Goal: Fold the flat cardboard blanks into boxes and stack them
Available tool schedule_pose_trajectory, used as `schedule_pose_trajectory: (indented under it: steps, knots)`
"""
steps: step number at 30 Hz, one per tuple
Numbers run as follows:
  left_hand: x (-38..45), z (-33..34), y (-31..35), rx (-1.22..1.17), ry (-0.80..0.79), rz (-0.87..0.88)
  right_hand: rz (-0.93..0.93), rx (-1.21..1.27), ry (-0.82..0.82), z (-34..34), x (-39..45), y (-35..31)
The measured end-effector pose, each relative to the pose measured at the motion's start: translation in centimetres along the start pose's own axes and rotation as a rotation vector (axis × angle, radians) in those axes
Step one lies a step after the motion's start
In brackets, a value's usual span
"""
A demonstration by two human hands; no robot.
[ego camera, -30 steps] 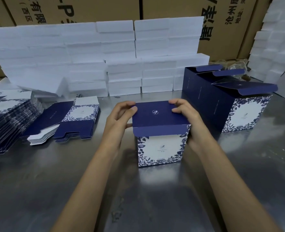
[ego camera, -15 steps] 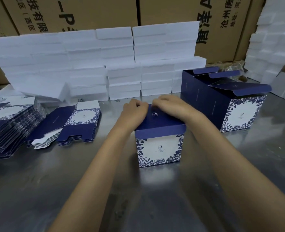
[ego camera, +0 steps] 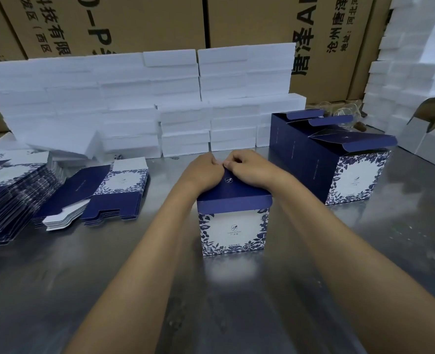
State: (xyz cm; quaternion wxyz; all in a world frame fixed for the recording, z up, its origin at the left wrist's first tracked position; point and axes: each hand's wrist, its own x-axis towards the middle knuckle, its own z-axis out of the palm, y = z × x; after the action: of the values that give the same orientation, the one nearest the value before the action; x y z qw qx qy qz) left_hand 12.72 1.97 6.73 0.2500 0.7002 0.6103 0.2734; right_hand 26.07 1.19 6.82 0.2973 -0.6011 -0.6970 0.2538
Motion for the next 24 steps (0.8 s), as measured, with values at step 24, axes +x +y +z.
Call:
schedule_pose_trajectory:
  steps: [24]
  knots:
    - [-3.9,-1.2,-0.2,0.304,0.207,0.288,-0.358,-0.549,0.354,-0.3,-4.4,-1.1]
